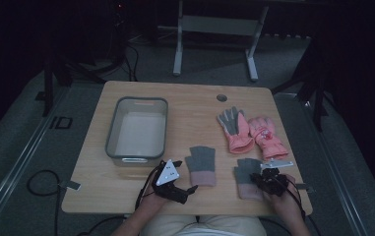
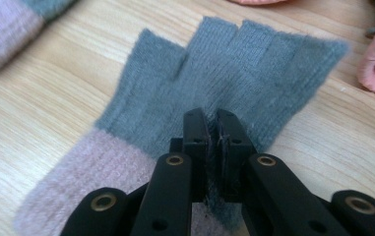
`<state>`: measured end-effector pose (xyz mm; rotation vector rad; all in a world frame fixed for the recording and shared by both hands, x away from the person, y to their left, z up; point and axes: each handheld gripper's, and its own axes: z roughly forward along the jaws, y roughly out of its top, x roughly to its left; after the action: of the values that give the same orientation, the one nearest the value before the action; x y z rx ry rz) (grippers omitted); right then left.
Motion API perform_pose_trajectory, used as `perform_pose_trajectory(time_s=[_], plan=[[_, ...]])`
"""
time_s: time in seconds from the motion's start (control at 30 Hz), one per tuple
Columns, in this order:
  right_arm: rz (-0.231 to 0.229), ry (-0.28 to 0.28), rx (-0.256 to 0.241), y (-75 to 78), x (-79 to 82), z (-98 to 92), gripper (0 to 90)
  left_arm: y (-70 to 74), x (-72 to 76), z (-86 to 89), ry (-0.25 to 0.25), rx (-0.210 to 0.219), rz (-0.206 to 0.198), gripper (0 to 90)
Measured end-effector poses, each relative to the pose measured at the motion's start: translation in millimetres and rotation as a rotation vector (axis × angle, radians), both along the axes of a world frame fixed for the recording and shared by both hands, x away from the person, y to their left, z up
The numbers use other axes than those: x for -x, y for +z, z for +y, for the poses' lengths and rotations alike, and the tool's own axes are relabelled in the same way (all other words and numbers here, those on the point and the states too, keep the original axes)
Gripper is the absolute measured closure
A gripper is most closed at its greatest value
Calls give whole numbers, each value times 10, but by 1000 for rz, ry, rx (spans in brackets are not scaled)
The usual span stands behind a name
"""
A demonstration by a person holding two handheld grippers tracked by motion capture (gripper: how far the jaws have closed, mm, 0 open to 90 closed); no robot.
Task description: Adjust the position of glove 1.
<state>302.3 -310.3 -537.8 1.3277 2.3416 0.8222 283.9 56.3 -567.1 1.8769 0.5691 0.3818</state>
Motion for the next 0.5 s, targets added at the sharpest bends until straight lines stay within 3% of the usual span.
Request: perform_pose_trajectory(time_s=[0.2, 0.5], plan=[[-65, -14, -71, 336, 11, -4, 852, 0, 0, -5, 3, -2, 1, 0], [-182, -2, -104, 862, -168, 157, 852, -1, -2, -3, 0, 4, 4, 0]])
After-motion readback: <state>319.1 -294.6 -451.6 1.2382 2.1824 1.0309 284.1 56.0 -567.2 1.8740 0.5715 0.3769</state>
